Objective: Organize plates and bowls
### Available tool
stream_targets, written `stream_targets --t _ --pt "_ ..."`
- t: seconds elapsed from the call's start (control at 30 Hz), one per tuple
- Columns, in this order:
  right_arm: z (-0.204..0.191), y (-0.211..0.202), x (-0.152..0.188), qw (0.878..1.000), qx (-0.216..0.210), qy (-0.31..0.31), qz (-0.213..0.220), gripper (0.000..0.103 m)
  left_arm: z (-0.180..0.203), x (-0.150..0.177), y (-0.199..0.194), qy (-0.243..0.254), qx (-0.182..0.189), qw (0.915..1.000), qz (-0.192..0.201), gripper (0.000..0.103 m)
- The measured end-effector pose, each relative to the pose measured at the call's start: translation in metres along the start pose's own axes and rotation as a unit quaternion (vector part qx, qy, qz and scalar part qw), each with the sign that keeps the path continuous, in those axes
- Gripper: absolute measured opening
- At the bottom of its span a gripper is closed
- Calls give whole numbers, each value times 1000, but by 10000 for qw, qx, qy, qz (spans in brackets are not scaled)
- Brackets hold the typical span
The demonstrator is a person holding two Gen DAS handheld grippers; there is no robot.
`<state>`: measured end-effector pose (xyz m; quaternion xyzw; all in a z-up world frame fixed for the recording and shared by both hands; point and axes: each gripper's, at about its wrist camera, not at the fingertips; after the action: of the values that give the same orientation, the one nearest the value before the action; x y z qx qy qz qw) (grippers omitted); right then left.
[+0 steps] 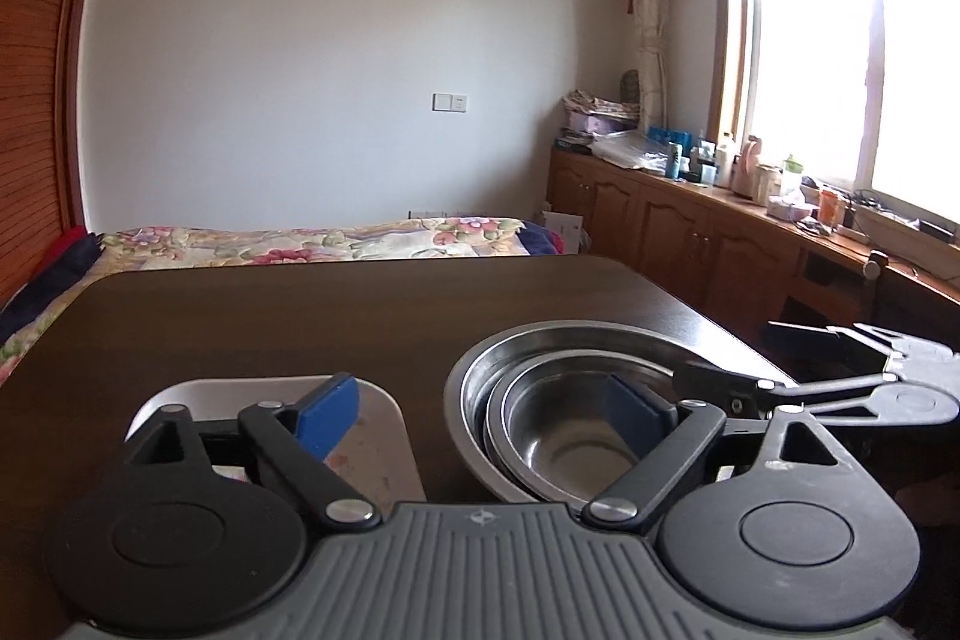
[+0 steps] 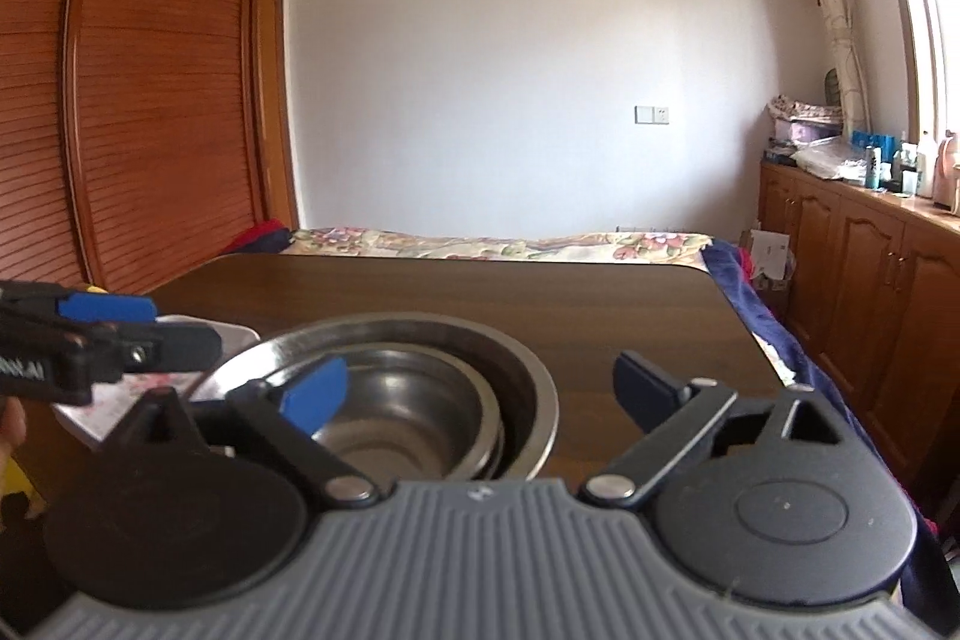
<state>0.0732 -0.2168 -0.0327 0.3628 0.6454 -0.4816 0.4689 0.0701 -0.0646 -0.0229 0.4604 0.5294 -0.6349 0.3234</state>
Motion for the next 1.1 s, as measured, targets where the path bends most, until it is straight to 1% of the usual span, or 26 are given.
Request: stream_targets --t 0.03,0.13,0.2,0.23,0.37,0.4,0.5,0.53,0.6,0.63,0.77,0.8,0.87,0.93,1.03,1.1 --pt "0 1 2 10000 26 6 14 102 2 2 0 17 -13 10000 8 103" --pt "-2 3 8 10000 35 -21 -16 102 4 6 1 56 47 10000 -30 103" --pt "-2 2 10 10000 -68 67 -15 102 5 6 3 38 143 9998 -99 103" --pt "-2 2 10 9999 -90 124 0 102 7 6 4 55 182 9997 -141 99" --pt "0 2 11 9996 -136 245 -2 102 9 8 5 120 253 9994 -209 93" --pt "1 3 11 9995 -158 277 -11 102 10 8 6 125 275 9992 -242 89" --pt "2 4 13 9992 -207 348 -26 102 11 8 9 122 308 9990 -309 86" --pt "2 4 13 9991 -221 365 -19 101 11 8 9 118 313 9989 -321 84" --pt "3 4 14 9988 -280 391 -35 96 11 9 10 106 295 9989 -337 83" --pt "3 4 15 9987 -297 410 -40 91 12 9 11 103 288 9989 -348 82" --pt "7 7 17 9975 -385 584 -63 77 11 10 12 43 287 9988 -404 82" --pt "7 7 17 9973 -390 614 -62 71 11 10 12 54 285 9987 -414 82" --pt "8 9 18 9971 -387 656 -86 68 11 10 14 70 259 9986 -455 82" --pt "8 10 19 9967 -399 700 -102 59 11 10 16 40 281 9983 -509 82" --pt "10 11 19 9964 -381 750 -101 55 11 9 20 -11 313 9978 -588 80" --pt "9 11 19 9966 -364 731 -115 55 11 10 20 -20 305 9977 -599 79"
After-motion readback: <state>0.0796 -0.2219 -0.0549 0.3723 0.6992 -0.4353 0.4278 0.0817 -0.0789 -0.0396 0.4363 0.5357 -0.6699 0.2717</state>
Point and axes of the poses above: each gripper's, at about its wrist camera, not at the fingertips, and y roughly the way its jaws point, z to its right, x to its underside, and after that the axes turned 8 degrees about -x, right-handed
